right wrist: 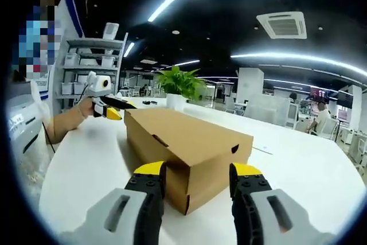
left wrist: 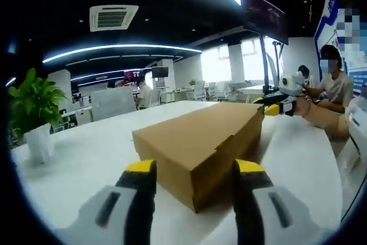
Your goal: Operate the shoe box by opening the lid, removing the specified soft item, and placing it in the target area until the item is outside and the box remains undamaged.
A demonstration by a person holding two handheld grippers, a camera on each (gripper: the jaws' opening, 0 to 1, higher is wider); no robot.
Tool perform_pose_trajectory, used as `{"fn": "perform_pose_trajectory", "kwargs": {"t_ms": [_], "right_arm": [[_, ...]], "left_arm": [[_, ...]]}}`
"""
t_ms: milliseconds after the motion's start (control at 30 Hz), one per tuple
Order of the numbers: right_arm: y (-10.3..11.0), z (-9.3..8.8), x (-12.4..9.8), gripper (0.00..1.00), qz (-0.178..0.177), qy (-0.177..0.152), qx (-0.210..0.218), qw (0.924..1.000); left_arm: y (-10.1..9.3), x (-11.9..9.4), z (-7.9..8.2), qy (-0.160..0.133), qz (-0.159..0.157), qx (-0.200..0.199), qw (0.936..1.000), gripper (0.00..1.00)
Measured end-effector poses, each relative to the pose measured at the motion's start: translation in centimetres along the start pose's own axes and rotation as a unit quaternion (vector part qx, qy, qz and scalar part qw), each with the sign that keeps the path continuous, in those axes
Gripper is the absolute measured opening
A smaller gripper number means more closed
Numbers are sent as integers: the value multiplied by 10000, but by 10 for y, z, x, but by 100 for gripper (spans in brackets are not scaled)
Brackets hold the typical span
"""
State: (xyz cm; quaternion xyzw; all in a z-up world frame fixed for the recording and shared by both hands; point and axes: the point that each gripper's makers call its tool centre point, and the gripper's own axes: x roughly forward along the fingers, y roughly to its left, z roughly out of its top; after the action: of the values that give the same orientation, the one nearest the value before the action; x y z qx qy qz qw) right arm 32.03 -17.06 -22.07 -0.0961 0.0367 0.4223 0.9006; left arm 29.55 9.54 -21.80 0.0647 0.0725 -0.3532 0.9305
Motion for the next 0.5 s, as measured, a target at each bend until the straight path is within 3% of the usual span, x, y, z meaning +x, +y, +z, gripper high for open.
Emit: {"fn": "perform_pose_trajectory", "kwargs": {"t_ms": [500], "right_arm": [[8,-3,3,39,148,58,-46,9999]], "left_arm": [[1,2,-2,-48,-58,-285,9996,44]]}}
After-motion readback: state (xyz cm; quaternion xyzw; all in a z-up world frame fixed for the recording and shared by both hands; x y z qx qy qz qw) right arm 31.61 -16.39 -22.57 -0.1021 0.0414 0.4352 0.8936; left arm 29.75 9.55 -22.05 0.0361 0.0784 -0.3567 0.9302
